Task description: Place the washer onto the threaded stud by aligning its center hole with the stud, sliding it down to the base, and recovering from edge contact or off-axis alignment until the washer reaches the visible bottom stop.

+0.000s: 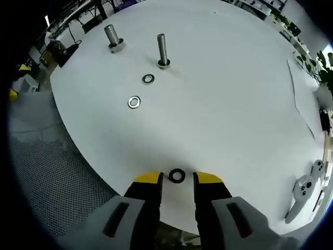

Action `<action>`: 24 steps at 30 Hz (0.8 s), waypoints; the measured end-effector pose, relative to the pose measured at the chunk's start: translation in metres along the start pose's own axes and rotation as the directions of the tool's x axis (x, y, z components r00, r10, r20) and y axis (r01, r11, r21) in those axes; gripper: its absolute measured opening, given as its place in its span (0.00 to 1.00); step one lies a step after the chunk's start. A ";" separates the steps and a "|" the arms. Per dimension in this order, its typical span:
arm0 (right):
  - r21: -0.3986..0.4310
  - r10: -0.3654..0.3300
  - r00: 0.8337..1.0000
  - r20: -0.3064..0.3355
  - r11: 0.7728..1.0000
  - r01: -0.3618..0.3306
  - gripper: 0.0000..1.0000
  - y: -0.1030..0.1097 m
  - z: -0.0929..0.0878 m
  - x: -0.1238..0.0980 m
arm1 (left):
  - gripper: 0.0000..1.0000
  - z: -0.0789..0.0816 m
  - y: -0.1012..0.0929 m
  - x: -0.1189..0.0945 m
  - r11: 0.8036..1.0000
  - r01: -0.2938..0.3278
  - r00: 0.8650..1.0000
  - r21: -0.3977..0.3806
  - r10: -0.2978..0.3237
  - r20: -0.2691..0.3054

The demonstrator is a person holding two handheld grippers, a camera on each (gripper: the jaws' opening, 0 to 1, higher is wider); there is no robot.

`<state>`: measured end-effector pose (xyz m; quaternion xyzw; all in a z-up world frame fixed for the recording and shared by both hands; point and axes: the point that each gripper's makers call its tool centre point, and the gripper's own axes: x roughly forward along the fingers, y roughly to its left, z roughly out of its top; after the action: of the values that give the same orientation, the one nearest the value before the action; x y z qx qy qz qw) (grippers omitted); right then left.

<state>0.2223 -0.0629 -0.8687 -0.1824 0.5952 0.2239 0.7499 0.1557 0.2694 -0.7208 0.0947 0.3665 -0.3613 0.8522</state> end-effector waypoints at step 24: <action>-0.072 -0.028 0.998 -0.060 0.997 0.024 0.15 0.002 -0.001 0.000 | 0.36 -0.001 -0.001 0.000 1.000 0.004 1.000 0.002 -0.004 -0.006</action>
<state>0.2208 -0.0617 -0.8692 -0.2234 0.6070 0.2293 0.7274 0.1544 0.2688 -0.7218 0.0960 0.3690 -0.3633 0.8501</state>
